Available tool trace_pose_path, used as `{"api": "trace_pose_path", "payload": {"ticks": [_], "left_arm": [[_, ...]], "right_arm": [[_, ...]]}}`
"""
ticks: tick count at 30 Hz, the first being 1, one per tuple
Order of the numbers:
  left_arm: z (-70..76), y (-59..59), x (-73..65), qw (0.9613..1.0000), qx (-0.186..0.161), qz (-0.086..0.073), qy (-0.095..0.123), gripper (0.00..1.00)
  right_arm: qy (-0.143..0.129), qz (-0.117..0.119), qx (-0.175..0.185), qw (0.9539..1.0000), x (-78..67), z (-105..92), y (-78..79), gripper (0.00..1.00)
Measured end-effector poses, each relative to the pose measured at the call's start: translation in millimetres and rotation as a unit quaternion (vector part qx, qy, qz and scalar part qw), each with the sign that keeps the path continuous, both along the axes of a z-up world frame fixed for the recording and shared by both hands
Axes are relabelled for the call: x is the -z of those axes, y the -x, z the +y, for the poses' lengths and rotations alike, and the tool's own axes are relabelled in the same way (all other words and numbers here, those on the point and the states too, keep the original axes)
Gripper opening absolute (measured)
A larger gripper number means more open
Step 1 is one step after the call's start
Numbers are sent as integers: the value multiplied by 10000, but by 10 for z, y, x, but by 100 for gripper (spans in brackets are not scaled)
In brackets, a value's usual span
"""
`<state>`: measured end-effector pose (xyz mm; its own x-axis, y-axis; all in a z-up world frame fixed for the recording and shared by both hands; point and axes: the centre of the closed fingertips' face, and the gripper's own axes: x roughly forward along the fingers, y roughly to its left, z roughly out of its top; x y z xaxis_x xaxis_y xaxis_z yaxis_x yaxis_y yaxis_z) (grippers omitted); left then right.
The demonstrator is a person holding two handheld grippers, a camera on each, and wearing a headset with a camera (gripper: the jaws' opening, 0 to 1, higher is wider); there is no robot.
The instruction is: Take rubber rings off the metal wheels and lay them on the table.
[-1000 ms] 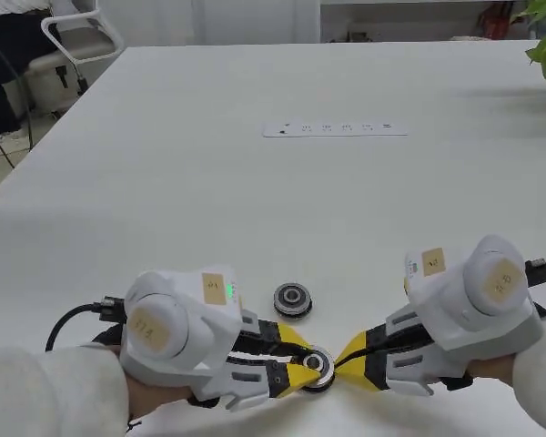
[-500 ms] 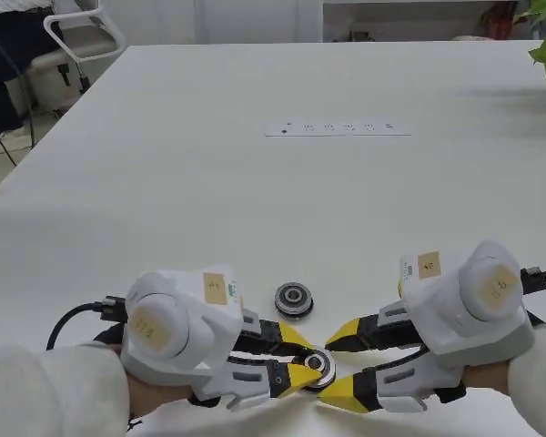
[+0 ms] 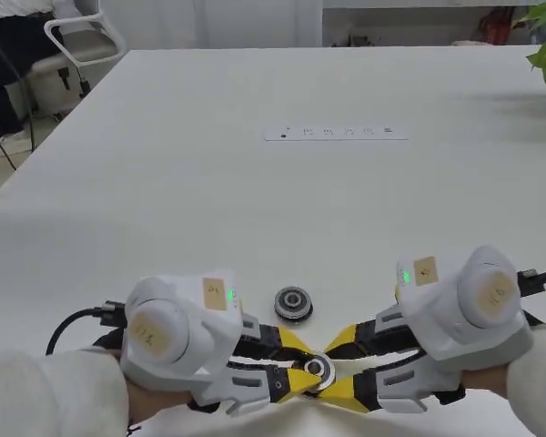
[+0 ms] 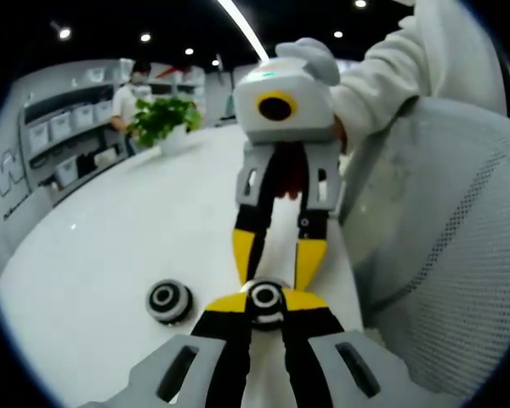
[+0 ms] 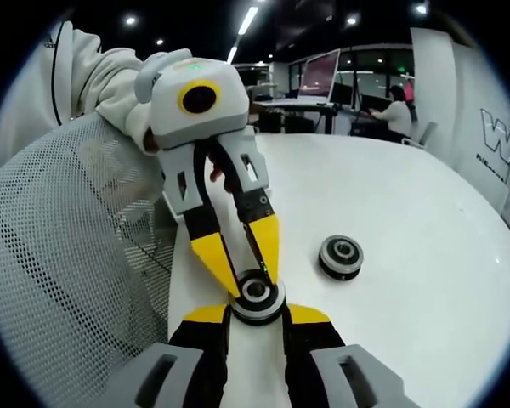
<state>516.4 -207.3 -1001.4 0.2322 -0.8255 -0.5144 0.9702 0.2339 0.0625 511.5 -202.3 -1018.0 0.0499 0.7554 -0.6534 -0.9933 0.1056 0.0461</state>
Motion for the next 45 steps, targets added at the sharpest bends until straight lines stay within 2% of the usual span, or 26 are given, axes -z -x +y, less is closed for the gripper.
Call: {"api": "trace_pose_path", "payload": {"ticks": [12,15,18,19,23,24,28,30,32,35,37,40,41,43,45], "left_arm": [[1,1,-1,10000,-9,5,9,14],[1,2,-3,10000,-9,5,10,14],[3,1,-2,10000,-11,7,12,14],[2,1,-3,10000,-11,6,12,14],[2,0,-3,10000,-11,6,11,14],[2,0,-2,10000,-13,10,13,14],[2,2,-2,10000,-7,10,15,14],[3,0,-2,10000,-7,8,15,14],[3,0,-2,10000,-9,10,19,14],[2,0,-2,10000,-8,9,20,14],[2,0,-2,10000,-8,13,24,14],[1,1,-1,10000,-8,14,24,14],[0,2,-1,10000,-6,13,25,14],[-1,2,-2,10000,-4,12,26,14],[-3,2,-3,10000,-3,11,27,14]], "right_arm": [[69,127,18,9999,14,-75,-5,14],[75,207,40,9997,21,-91,5,10],[125,136,73,9998,29,-113,-17,3],[107,175,102,9997,29,-111,-17,2],[120,239,188,9995,34,-114,-21,2],[133,308,266,9991,38,-117,-19,2],[48,906,599,9941,34,-119,6,6],[14,852,537,9949,30,-115,15,11],[85,588,387,9975,40,-113,12,10],[58,672,512,9964,37,-113,-7,11],[77,603,590,9964,30,-126,-57,17],[10,589,508,9970,14,-105,-37,18],[-122,540,321,9980,-17,-54,15,18],[-97,383,216,9990,-21,-19,25,24],[-119,204,148,9996,-27,14,6,25]]}}
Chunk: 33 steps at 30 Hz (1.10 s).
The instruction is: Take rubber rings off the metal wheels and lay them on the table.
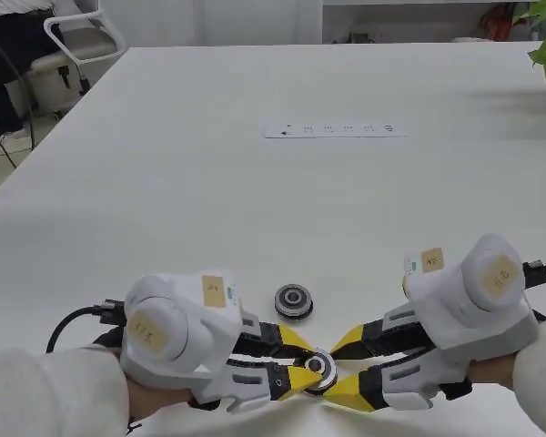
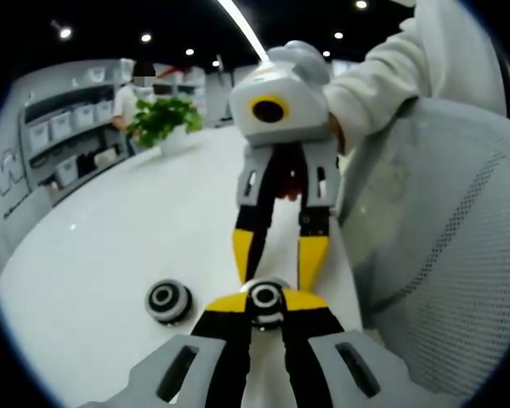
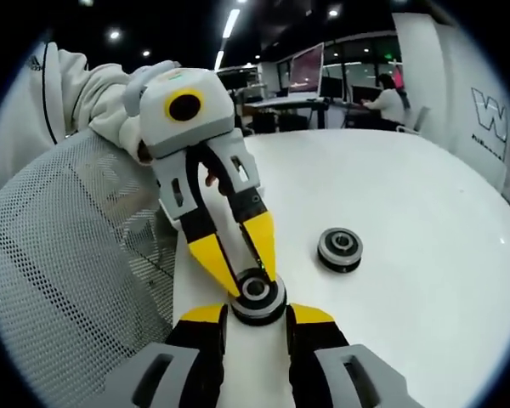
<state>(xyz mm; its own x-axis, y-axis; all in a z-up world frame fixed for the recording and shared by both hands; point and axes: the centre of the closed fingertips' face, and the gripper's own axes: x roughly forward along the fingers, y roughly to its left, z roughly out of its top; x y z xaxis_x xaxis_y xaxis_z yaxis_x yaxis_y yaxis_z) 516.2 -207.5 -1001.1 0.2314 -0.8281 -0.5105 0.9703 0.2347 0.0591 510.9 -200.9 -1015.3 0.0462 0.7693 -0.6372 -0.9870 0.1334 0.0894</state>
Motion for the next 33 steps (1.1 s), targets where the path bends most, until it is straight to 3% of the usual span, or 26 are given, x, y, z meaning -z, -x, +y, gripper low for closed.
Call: {"api": "trace_pose_path", "payload": {"ticks": [3,16,19,20,25,33], "left_arm": [[-1,1,1,10000,0,1,3,14],[-3,-1,4,10000,-7,11,7,14],[-3,-1,4,10000,-9,12,7,14],[-2,-1,5,10000,-9,12,6,14],[-3,-1,5,10000,-14,11,5,14],[-10,0,5,10000,-18,6,7,14]], "right_arm": [[81,-71,-44,9999,27,-6,-3,24],[155,78,-104,9998,39,-90,6,14],[245,-20,-156,9996,62,-146,-11,2],[214,96,-22,9997,57,-143,-16,2],[304,57,44,9995,63,-146,-43,0],[280,766,685,9943,43,-188,-77,0]]}}
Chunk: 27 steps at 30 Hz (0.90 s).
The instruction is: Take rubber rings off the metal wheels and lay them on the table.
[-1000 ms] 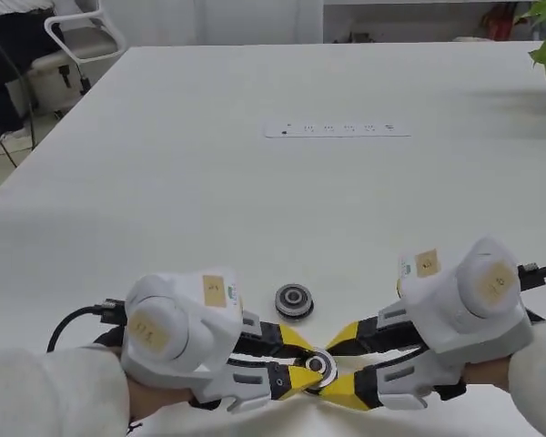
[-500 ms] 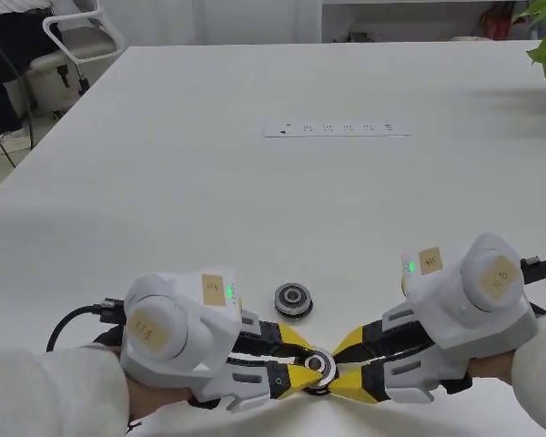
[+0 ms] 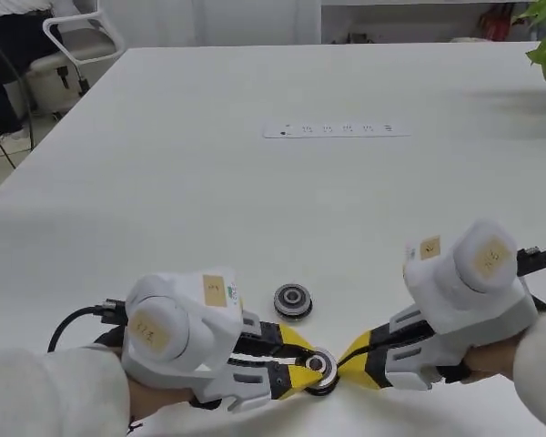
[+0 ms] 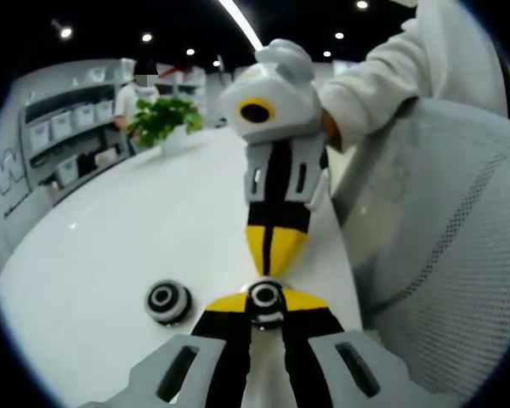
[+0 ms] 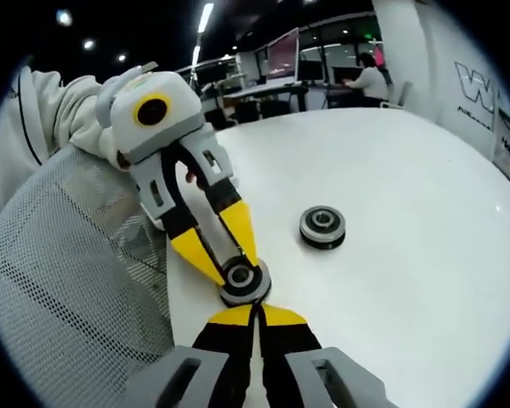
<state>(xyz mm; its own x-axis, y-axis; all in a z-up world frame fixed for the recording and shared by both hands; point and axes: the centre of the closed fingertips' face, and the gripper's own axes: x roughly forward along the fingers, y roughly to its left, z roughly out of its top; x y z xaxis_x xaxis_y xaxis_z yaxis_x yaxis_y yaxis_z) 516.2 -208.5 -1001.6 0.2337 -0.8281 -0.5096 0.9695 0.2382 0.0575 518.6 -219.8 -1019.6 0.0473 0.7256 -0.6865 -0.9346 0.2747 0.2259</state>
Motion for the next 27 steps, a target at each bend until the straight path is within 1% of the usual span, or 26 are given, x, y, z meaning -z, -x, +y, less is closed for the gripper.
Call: {"api": "trace_pose_path", "payload": {"ticks": [4,7,8,10,12,14,15,16,17,20,21,23,27], "left_arm": [[-1,1,-2,10000,0,-6,-4,14],[-6,2,-5,10000,-2,-4,-2,14],[-7,2,-6,10000,-2,-5,-1,14],[-7,0,-6,10000,-6,-4,1,14],[-10,6,-8,10000,5,10,12,14],[-17,15,-9,10000,20,-3,8,14],[-19,15,-9,10000,21,1,10,14],[-22,16,-9,10000,24,3,17,14],[-23,17,-10,10000,24,4,21,14],[-35,27,-11,10000,43,21,49,14],[-38,31,-11,10000,55,11,47,14],[-44,33,-10,10000,57,22,60,14],[-43,31,-8,9999,64,28,87,14]], "right_arm": [[-67,106,115,9999,-31,-9,-12,0],[-63,164,168,9997,-28,-10,-8,0],[-102,244,252,9993,-28,-14,-18,0],[-192,193,232,9994,-24,-21,-19,0],[-260,307,281,9988,-26,-26,-8,0],[-295,584,471,9967,-44,-26,-5,0],[-310,745,600,9949,-51,-31,-8,0],[-333,800,643,9942,-56,-32,-16,0],[-407,957,768,9916,-70,-26,-13,0],[-503,1238,948,9865,-90,-31,-5,0],[-526,1368,1055,9836,-98,-37,-1,0],[-586,1464,1110,9812,-105,-37,-8,0],[-649,1507,1167,9795,-121,-15,12,0]]}}
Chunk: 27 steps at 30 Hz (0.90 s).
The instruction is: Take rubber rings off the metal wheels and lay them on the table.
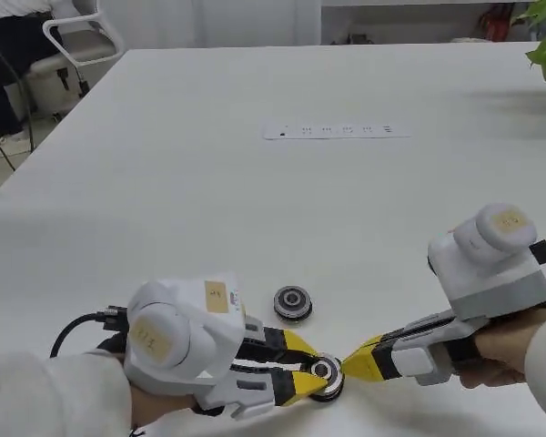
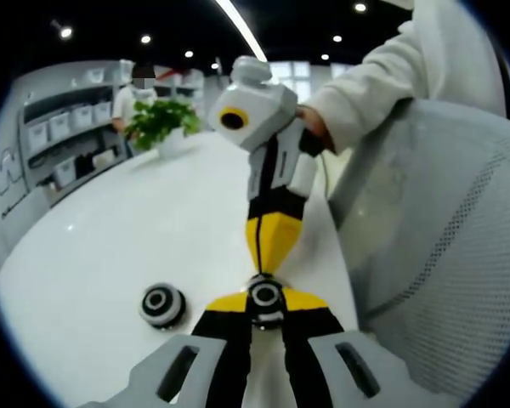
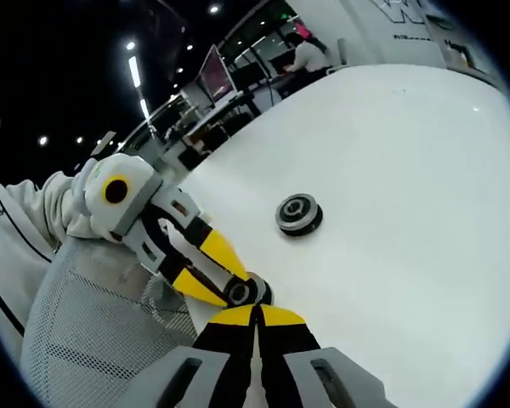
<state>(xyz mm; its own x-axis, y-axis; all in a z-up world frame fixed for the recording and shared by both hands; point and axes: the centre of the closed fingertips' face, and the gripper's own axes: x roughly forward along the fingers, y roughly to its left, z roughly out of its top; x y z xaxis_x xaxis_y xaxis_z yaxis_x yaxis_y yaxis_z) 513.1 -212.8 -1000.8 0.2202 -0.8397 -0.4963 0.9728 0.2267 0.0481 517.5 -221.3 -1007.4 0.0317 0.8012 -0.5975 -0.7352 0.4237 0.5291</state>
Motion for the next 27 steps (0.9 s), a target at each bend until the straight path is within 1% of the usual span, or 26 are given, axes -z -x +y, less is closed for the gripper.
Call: {"api": "trace_pose_path", "payload": {"ticks": [1,2,7,17,22,24,27], "left_arm": [[0,0,1,10000,9,-1,3,14],[-2,0,2,10000,19,-9,3,13],[0,1,0,10000,38,-33,-9,13],[6,-5,4,10000,27,-28,-5,13],[5,-6,4,10000,25,-29,-6,13],[6,-6,3,10000,26,-30,-8,13],[7,-4,4,10000,31,-34,-9,13]], "right_arm": [[-46,53,33,10000,-14,12,2,0],[-30,61,49,10000,-16,14,10,0],[-17,5,32,10000,-39,46,36,0],[-47,-23,-7,10000,-36,59,19,0],[-56,-66,-44,10000,-38,66,17,0],[-35,-138,-97,9999,-40,70,18,0],[-27,-164,-130,9998,-43,81,27,0]]}}
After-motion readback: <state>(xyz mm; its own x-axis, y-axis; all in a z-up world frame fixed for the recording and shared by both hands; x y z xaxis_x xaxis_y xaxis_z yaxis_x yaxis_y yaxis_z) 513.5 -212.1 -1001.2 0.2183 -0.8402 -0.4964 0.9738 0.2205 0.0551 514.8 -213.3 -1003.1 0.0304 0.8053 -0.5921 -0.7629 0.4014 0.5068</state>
